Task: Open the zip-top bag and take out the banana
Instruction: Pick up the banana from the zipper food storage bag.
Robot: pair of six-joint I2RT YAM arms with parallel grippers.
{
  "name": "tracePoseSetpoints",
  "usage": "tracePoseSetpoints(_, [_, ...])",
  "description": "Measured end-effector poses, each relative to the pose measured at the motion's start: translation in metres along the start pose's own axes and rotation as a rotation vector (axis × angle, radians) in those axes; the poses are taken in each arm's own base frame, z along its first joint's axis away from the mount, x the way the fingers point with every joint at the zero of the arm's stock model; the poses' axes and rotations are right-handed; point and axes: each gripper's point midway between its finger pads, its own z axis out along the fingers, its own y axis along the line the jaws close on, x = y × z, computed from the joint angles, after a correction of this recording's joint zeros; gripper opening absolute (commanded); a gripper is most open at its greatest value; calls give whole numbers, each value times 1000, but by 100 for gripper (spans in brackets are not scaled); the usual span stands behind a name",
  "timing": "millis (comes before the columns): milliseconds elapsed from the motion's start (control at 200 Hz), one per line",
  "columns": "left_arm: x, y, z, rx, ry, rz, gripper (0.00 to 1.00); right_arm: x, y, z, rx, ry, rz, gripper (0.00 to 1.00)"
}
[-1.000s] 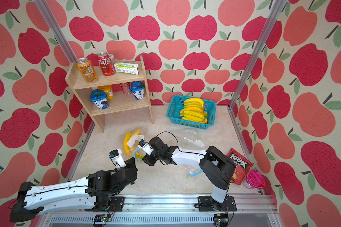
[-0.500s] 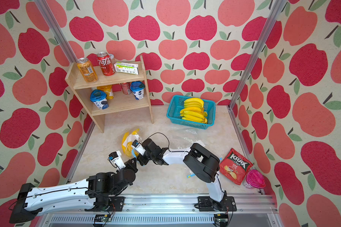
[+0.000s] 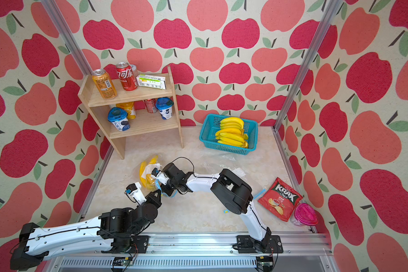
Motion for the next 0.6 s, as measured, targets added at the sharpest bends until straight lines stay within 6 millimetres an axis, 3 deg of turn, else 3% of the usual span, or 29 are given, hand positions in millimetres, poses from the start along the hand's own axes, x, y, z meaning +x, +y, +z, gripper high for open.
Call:
tracePoseSetpoints(60, [-1,5,-1,-3,-1,-11,5,-3,2,2,-15,7,-1,33])
tracePoseSetpoints(260, [-8,14,-5,-13,-11,-35,5,6,-1,8,-10,64,1,36])
tracePoseSetpoints(360, [-11,17,-6,-18,-18,-36,7,13,-6,14,8,97,2,27])
tracePoseSetpoints(600, [-15,30,-7,-61,-37,-4,30,14,-6,14,11,111,2,9])
